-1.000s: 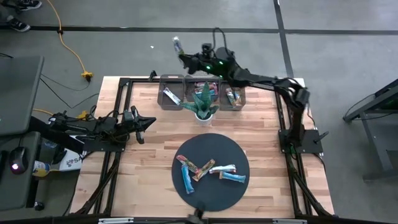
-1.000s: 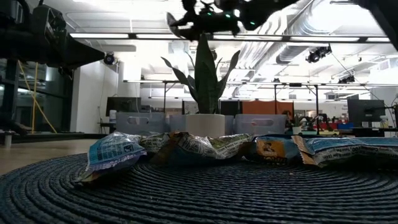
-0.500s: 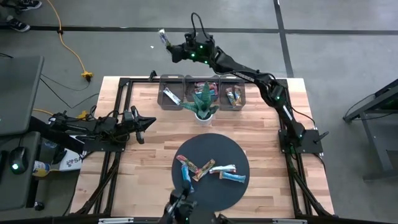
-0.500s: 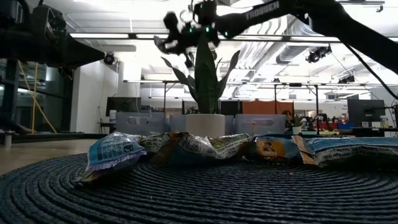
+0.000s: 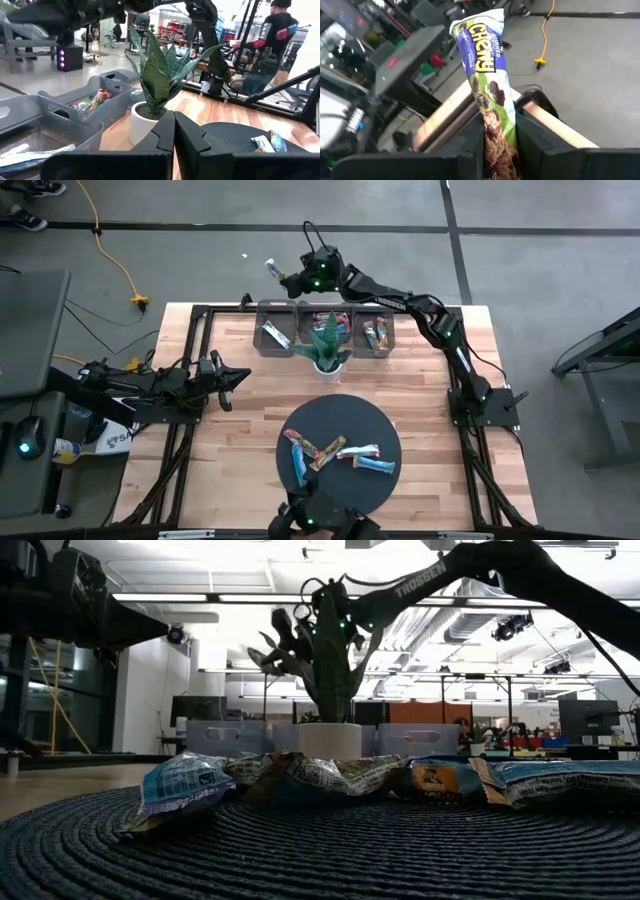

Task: Pick and place Granola Bars by type
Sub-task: Put the blue granola bar into the left black bin

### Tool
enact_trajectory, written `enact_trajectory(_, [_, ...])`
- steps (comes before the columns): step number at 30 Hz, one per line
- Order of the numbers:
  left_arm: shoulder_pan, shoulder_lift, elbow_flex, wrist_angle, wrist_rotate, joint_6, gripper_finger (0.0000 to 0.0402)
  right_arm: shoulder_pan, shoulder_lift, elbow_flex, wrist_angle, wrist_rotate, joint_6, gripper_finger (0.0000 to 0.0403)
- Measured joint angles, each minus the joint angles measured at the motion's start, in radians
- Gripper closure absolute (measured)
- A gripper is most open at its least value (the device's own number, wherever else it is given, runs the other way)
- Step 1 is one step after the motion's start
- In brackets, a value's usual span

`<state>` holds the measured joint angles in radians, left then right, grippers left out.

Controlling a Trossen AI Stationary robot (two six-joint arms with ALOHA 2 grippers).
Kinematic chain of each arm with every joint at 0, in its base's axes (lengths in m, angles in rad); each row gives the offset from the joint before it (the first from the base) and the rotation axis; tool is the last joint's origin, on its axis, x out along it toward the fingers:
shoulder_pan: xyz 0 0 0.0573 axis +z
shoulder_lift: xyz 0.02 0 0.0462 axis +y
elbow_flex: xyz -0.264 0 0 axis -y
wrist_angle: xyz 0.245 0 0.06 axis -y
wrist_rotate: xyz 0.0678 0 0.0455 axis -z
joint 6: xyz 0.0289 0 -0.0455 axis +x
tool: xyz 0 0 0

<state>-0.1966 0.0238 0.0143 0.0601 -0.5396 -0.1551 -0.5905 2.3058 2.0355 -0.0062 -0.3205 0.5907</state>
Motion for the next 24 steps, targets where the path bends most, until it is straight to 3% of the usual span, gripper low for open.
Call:
enact_trajectory(16, [0.000,0.000,0.000,0.000,0.001,0.000,0.0400,0.049,0.005,-0.009,-0.129,-0.031,-0.327,0.0330])
enact_trajectory(24, [0.000,0.000,0.000,0.000,0.001,0.000,0.0400,0.105,0.005,-0.009,-0.203,-0.016,-0.645,0.0330])
